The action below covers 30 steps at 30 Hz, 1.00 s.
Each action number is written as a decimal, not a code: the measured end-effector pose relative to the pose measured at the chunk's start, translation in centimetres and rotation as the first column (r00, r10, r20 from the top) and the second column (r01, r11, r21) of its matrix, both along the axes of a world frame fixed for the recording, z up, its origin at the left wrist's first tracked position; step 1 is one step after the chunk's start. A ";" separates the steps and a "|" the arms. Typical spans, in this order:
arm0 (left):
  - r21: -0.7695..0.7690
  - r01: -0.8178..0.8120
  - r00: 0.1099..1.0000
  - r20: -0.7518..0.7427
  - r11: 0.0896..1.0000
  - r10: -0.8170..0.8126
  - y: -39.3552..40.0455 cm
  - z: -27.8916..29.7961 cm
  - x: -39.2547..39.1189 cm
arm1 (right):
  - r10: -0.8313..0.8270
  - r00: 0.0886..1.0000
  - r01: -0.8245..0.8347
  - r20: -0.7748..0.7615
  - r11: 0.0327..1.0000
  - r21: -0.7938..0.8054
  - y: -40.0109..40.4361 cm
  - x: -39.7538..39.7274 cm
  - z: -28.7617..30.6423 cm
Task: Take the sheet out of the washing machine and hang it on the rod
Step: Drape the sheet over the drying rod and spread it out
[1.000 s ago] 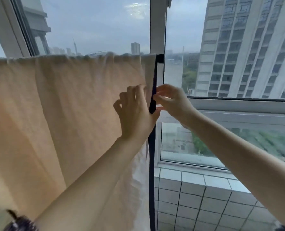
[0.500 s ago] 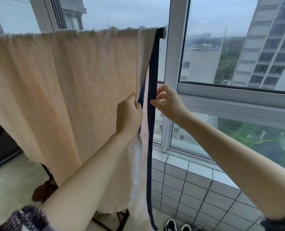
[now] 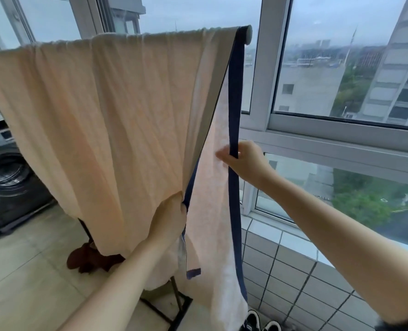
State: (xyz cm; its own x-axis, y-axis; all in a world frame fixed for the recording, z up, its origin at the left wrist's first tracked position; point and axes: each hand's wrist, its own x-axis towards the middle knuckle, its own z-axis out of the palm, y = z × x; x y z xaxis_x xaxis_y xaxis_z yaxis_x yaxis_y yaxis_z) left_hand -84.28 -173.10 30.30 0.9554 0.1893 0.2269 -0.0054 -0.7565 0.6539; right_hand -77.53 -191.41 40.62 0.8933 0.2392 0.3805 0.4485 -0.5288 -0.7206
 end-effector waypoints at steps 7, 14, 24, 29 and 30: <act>0.051 -0.082 0.995 0.055 0.995 0.079 -2.5 1.9 0.0 | 0.056 0.998 -0.056 -0.005 0.982 -0.182 0.9 -0.8 -1.3; 0.327 -0.160 0.982 0.149 0.932 0.117 -4.7 1.9 1.6 | 0.043 0.996 -0.058 -0.080 0.978 -0.198 0.6 -1.0 -2.1; 0.339 -0.269 0.873 0.481 0.901 0.079 -4.1 5.6 3.2 | -0.018 0.998 0.002 -0.059 0.964 -0.264 -0.2 -0.5 -1.4; 0.446 -0.112 0.974 0.226 0.888 0.009 -3.2 3.8 2.5 | -0.051 0.987 0.013 -0.150 0.969 -0.246 -0.4 0.7 -1.3; 0.452 -0.080 0.988 0.156 0.888 0.010 -3.1 2.8 2.2 | -0.057 0.988 0.020 -0.141 0.968 -0.250 -0.5 0.9 -1.2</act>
State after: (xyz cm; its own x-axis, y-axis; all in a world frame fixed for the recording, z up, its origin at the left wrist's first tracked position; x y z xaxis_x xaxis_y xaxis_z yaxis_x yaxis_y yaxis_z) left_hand -82.06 -176.16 33.13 0.8982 0.0734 0.4335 -0.0323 -0.9723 0.2316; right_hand -76.65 -191.93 39.45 0.9451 0.2734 0.1788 0.3239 -0.7132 -0.6216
